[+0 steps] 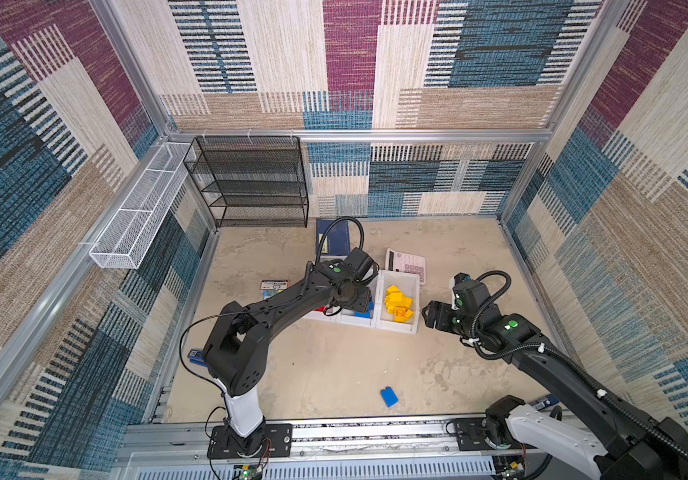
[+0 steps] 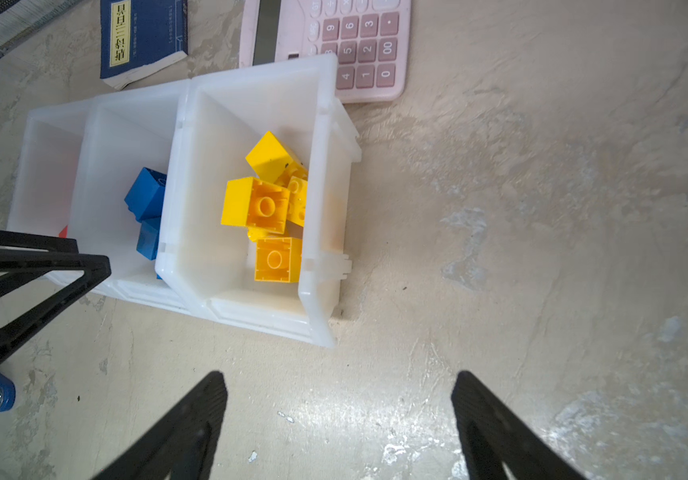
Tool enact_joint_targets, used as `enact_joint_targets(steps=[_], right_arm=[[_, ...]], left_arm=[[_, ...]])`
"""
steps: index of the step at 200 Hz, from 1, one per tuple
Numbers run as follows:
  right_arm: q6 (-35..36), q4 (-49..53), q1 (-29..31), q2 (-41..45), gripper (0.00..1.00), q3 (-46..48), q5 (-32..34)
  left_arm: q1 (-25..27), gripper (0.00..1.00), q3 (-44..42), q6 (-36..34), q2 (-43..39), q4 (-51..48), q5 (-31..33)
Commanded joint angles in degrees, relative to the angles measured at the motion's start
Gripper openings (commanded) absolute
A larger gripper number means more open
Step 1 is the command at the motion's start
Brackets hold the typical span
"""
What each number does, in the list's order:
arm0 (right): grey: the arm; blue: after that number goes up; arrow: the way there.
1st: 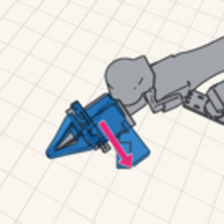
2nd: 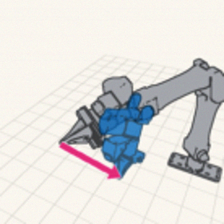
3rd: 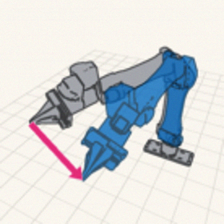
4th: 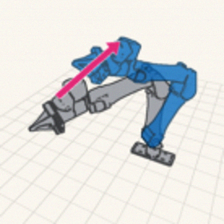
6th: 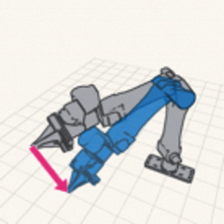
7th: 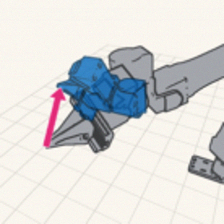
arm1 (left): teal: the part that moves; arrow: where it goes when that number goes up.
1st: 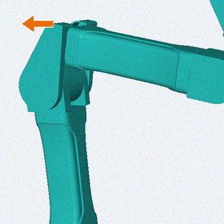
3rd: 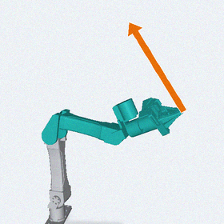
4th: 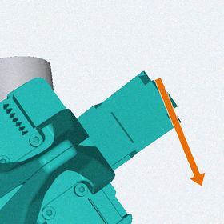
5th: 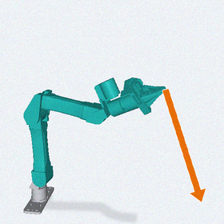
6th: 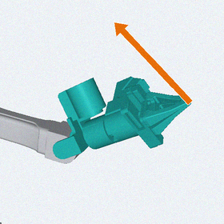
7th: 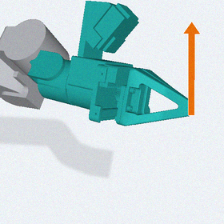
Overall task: Sort the legos into containers by color
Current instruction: 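Carry the blue brick with the left gripper into the blue middle compartment and release, then lower the right gripper onto the last blue brick on the table and close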
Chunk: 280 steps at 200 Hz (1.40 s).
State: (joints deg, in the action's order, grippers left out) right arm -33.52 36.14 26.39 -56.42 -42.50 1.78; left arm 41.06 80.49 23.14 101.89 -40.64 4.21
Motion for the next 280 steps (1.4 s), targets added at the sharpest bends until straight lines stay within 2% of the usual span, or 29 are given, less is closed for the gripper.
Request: enact_joint_targets(steps=[1, 34, 53, 102, 130, 176, 199, 244, 280], right_arm=[[0.16, -0.87, 0.07, 0.15, 0.86, 0.31, -0.74], [-0.03, -0.43, 0.38, -0.22, 0.80, 0.86, -4.02], [-1.11, -0.60, 3.09, -0.57, 0.77, 2.04, -5.50], [-9.41, 2.29, 21.24, -5.59, 0.75, 3.81, -1.76], [-13.38, 3.29, 31.19, -10.39, 0.74, 2.65, 0.52], [-16.08, 4.21, 41.93, -21.16, 0.73, -1.90, 2.05], [-16.95, 4.66, 44.42, -24.43, 0.71, -2.11, 1.47], [-18.16, 2.92, 45.50, -25.12, 0.56, -1.40, 1.03], [-17.90, 2.44, 46.12, -27.21, 0.54, -2.81, 0.86]], left_arm=[[-0.07, 0.63, -2.21, 2.14, -2.89, 1.64, -0.19], [-0.42, 0.63, -10.02, 6.07, -10.48, 3.99, 0.19], [-1.11, 0.63, -15.38, 8.38, -15.50, 5.82, 0.18], [-3.13, 0.63, -24.02, 13.66, -25.72, 6.51, 0.89], [-3.75, 0.63, -27.23, 15.88, -28.70, 7.76, 0.71], [-4.14, 0.63, -29.05, 18.20, -29.35, 7.76, -0.29], [-4.23, 0.63, -29.40, 18.57, -29.96, 7.93, -0.34], [-4.58, 0.63, -29.78, 18.59, -30.46, 7.80, -0.33], [-4.64, 0.63, -29.99, 18.53, -30.38, 7.86, -0.60]])
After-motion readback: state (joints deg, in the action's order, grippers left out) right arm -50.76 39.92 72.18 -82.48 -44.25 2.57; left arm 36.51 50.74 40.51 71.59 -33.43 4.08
